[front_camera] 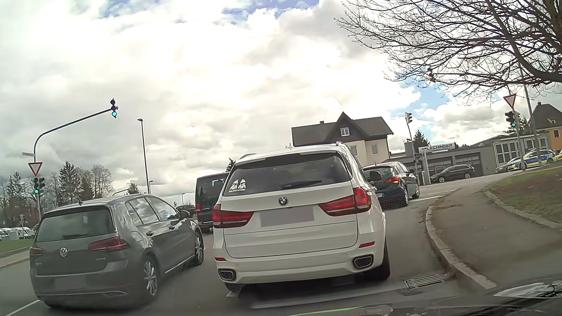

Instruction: Follow the waypoints while adhering to traffic rules and regulations

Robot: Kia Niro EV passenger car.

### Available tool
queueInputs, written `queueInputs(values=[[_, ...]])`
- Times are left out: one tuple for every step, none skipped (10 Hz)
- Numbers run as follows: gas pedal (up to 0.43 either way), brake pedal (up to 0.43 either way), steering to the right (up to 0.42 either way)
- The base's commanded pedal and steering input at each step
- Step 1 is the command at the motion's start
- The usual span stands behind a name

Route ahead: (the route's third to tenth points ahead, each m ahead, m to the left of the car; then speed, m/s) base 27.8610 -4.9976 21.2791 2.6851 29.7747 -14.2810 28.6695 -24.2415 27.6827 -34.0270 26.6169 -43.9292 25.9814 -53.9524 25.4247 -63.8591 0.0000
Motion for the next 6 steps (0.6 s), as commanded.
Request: queueInputs(values=[[0.398,0.0,-0.01],[0.398,0.0,-0.012],[0.488,0.0,-0.013],[0.551,0.0,-0.013],[0.551,0.0,-0.013],[0.551,0.0,-0.013]])
